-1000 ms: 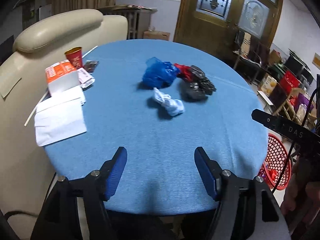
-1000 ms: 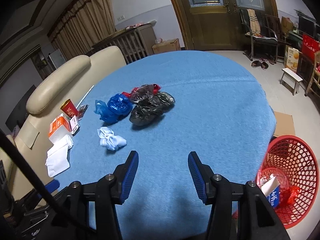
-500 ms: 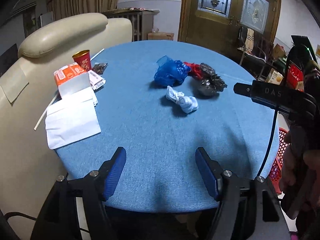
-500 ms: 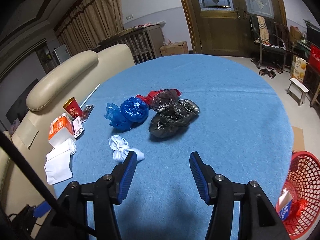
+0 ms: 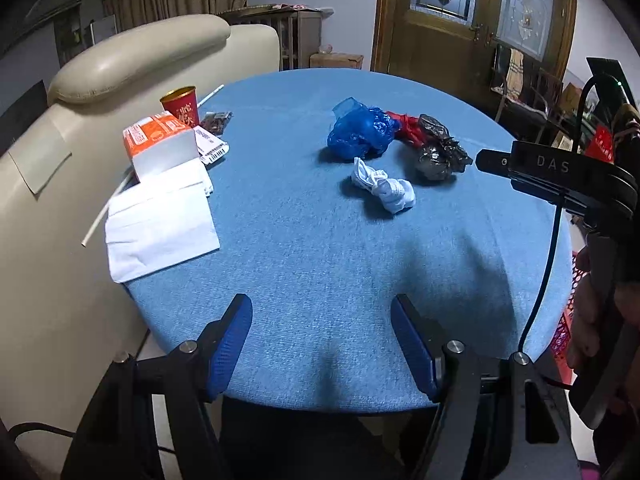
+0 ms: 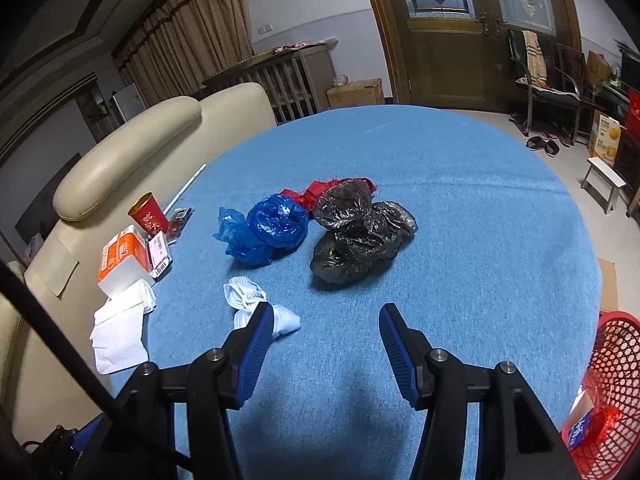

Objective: Collect trash
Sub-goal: 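Reach the right gripper toward the black plastic bag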

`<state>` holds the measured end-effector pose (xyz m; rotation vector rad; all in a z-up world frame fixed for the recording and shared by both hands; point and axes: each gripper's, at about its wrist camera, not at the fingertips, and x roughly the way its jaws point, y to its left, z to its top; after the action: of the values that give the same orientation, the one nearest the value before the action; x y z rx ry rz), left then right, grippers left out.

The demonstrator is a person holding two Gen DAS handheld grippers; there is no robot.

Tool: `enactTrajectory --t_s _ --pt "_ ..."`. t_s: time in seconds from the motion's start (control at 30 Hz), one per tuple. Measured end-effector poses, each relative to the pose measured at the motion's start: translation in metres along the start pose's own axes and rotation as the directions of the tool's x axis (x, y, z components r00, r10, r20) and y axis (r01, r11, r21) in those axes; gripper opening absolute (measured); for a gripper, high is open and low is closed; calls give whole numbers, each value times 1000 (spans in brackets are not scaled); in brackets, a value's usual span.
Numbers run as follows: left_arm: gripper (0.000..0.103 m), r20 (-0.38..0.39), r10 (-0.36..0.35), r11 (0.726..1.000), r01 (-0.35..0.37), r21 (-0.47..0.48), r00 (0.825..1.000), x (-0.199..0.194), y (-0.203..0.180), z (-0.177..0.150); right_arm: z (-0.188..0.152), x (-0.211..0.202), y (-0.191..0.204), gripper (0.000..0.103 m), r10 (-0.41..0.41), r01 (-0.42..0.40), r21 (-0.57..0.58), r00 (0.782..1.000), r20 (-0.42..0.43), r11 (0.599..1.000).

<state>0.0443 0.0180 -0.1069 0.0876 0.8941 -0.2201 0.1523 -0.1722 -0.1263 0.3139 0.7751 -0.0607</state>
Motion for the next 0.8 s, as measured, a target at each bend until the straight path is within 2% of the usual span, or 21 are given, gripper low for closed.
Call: enactTrajectory --t_s 0.13,0.33,0.6,0.8 --pt "72 18 3 999 -4 50 1000 -7 -8 1 -4 -3 -2 59 6 -6 10 1000 -4 1000" --pt "72 1 8 992 -8 128 1000 -10 -21 -1 -7 -11 -7 59 7 -7 17 1000 3 1000" --pt "73 18 59 988 -61 142 998 -12 -21 4 -9 -15 -19 59 2 -2 46 1000 5 999" --pt "73 -20 72 990 -69 123 997 5 -14 12 -10 -9 -30 59 -5 5 63 1000 -8 998"
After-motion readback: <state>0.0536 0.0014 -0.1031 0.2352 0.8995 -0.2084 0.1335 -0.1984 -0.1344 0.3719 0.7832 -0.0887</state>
